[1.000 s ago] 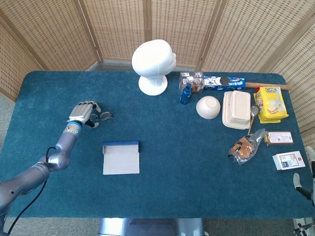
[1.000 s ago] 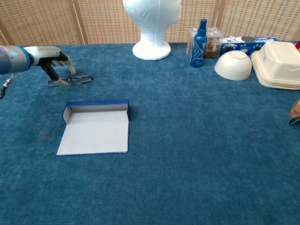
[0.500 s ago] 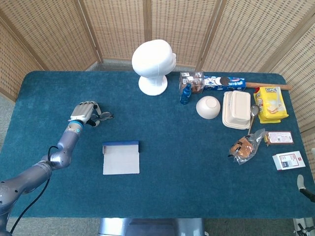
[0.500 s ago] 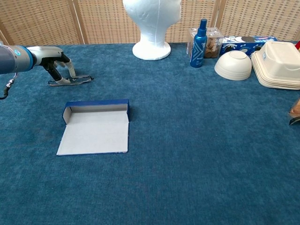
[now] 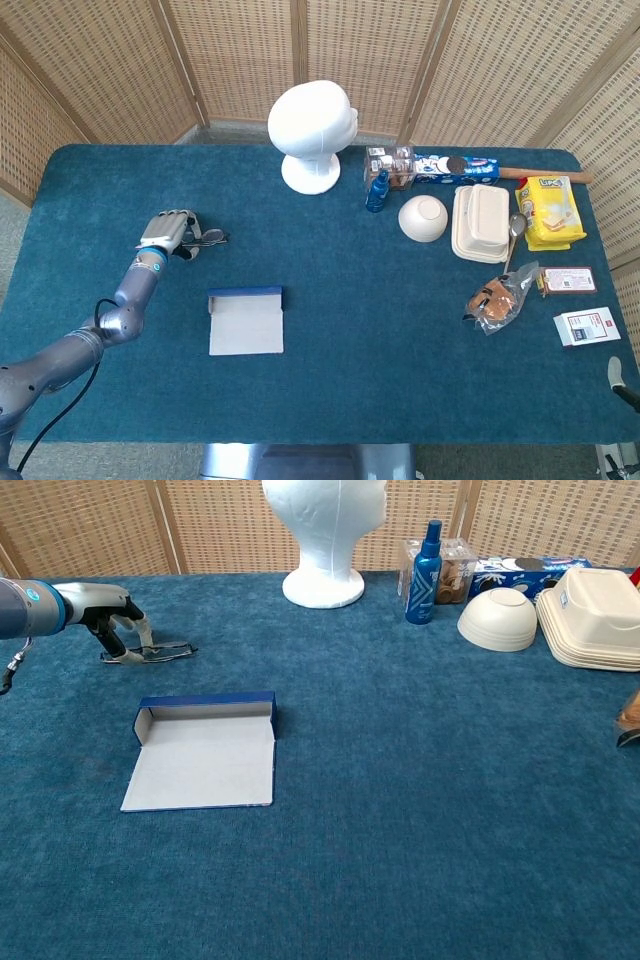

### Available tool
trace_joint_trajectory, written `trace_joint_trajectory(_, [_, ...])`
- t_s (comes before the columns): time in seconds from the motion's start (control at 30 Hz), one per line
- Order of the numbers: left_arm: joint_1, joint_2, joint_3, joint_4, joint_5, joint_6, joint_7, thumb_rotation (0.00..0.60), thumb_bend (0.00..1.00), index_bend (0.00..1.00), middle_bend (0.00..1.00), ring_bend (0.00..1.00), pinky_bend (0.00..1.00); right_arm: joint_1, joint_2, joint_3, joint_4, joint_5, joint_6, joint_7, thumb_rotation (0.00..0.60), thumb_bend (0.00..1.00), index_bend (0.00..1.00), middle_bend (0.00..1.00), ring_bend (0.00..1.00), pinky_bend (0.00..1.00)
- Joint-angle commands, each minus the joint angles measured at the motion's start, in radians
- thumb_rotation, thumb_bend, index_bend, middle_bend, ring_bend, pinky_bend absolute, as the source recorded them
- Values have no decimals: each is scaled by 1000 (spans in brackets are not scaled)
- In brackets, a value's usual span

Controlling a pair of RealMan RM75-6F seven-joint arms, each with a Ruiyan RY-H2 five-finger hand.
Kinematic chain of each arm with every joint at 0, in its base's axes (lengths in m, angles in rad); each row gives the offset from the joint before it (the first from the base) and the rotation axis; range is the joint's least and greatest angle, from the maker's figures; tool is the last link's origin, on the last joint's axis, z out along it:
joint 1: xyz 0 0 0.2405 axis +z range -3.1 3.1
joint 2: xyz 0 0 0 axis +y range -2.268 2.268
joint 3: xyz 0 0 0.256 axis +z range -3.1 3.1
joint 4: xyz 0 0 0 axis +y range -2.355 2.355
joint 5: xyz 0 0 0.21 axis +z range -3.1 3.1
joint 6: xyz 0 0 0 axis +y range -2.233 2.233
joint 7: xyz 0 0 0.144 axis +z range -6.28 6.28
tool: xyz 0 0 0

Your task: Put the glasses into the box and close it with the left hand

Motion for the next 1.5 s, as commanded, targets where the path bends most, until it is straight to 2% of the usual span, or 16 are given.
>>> trace_joint_trajectory(0.03, [-2, 6, 3, -11, -8, 9, 7, 600, 363, 477, 208, 121, 102, -3, 0, 1, 2, 1, 3, 3, 570, 447, 49, 166, 126, 272])
trace_joint_trajectory(0.3, [-6, 23, 32, -36, -47, 14, 43, 600, 389, 490, 220, 126, 103, -16, 3, 6, 11, 5, 17, 23, 571, 440, 49, 165, 127, 273])
trace_joint_trajectory(0.67, [-7, 18, 28, -30, -71, 37, 42, 600, 379, 376, 189, 121, 110, -24, 5, 6, 12, 0, 21, 31, 566, 440, 50, 165, 126, 273])
trace_joint_trajectory(1.27, [-17, -19, 32, -5, -44, 39, 57, 600, 379, 409, 185, 121, 114, -43, 10, 13, 17, 6, 36, 52, 566, 431, 49, 165, 127, 277])
trace_joint_trajectory(1.5, [-15, -29, 30, -8, -39, 53, 63, 600, 382, 491, 195, 122, 117, -50, 13, 16, 18, 9, 42, 61, 568, 415, 50, 165, 126, 277])
